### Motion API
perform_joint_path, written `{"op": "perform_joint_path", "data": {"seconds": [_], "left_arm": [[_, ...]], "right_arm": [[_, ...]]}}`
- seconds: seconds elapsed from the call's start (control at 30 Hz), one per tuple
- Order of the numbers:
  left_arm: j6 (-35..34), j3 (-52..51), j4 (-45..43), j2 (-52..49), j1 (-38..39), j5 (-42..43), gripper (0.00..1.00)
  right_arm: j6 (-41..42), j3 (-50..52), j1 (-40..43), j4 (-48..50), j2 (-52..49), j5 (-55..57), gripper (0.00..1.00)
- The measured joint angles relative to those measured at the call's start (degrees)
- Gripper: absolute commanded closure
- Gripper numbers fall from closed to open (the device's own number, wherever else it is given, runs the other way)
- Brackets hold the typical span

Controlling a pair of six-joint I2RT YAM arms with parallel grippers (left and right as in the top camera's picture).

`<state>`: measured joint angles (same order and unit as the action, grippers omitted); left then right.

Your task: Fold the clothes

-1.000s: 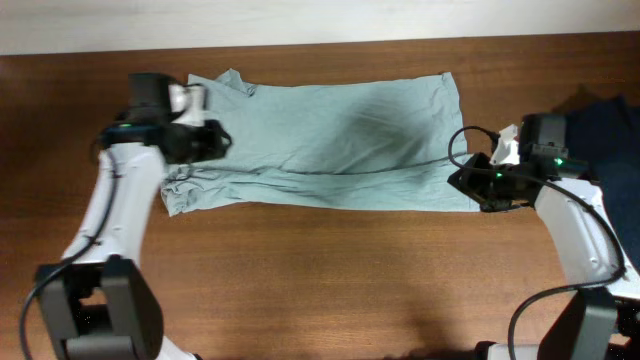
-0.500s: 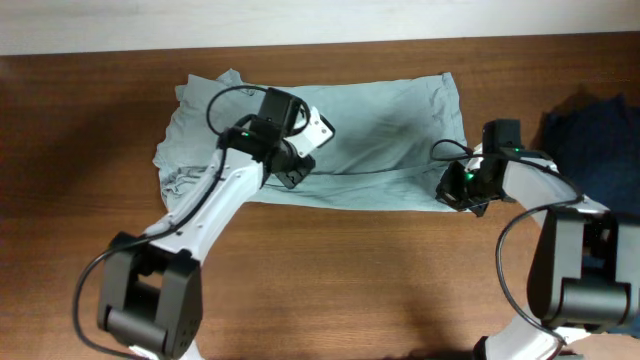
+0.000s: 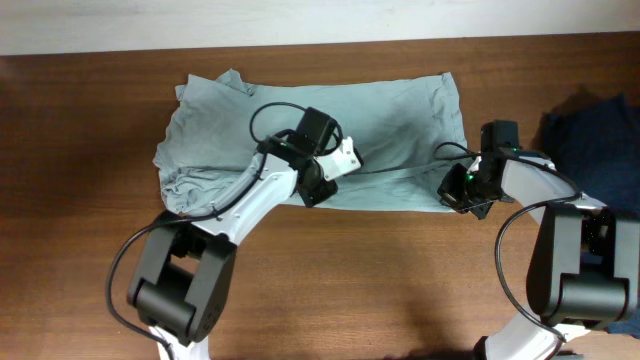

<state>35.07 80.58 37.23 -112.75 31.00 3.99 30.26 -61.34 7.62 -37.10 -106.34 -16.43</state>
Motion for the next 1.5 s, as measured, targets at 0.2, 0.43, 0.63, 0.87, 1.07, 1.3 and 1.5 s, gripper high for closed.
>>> {"op": "perform_joint_path", "data": {"seconds": [0.2,0.43,0.63,0.87,1.07,1.3,1.5], "left_arm": [[2.78,0.0,-0.15,-2.67,0.81,0.0,0.91],[4.42,0.0,-3.58,-6.56,0.83,-2.03,0.92],[4.37,0.35,-9.22,-7.67,0.87,-8.81,0.92],[4.35,0.35,-11.74,-7.87,0.79,-15.45,0.92],[4.35,0.46,-17.57,-8.66,-0.94,-22.12,0.92],[1.64,4.87,-12.0,-8.66,-3.69,-32.06,0.88],[-4.35,9.51,10.47,-5.33,-4.26,-29.44,0.78]], "right_arm": [[0.07,-0.17,-0.04,-0.44,0.0,0.7,0.96],[1.09,-0.35,-0.17,-1.11,0.0,1.66,0.96],[1.33,-0.7,-0.17,-3.04,0.0,3.02,0.96],[1.46,-0.94,-0.22,-4.11,0.0,4.42,0.96],[1.51,-1.07,-0.22,-4.74,0.0,5.07,0.96],[1.51,-1.14,-0.22,-4.9,0.0,5.38,0.96],[1.49,-1.18,-0.22,-5.35,0.0,5.84,0.96]]}}
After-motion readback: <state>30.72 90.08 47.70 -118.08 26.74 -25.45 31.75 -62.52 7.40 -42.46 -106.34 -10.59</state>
